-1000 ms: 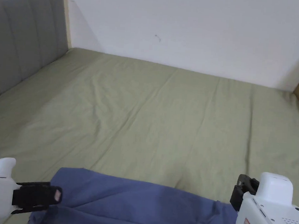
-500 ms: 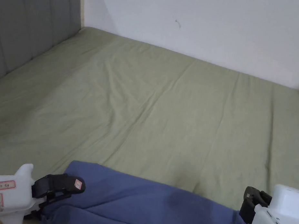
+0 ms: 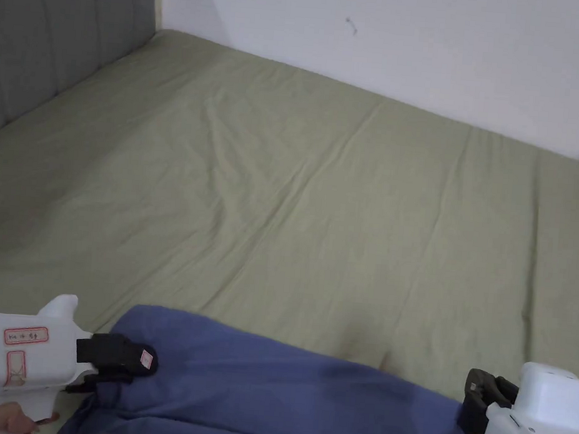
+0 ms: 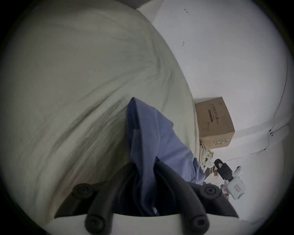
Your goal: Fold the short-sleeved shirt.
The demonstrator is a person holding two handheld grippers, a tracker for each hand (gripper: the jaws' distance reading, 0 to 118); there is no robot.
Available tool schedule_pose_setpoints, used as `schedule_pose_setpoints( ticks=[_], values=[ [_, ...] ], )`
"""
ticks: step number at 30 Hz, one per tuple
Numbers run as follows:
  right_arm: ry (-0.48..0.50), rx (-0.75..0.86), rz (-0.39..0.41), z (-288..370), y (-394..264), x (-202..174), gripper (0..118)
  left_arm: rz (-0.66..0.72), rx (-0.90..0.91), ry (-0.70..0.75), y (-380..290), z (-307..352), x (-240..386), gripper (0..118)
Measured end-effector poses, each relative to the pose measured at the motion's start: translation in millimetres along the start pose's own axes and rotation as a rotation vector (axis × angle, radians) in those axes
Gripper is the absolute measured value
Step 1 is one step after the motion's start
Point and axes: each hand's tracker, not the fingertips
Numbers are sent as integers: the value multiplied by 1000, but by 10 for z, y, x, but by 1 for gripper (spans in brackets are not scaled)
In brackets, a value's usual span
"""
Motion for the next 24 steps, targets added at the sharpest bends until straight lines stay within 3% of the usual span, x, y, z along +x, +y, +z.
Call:
schedule_pose_setpoints(
  ticks=[12,19,22,24],
  values=[
    [4,-8,-84,82,-69,247,1,-36,68,142,142,498,137,5],
    [-1,-11,-120,141,-155,437,1,-226,88,181,-53,390,1153,6],
    [5,-2,-182,186,-178,572,1,-331,79,228,-209,199,1643,6],
    [12,6,-210,223,-191,668,1,-377,46,180,-332,18,1884,6]
  ],
)
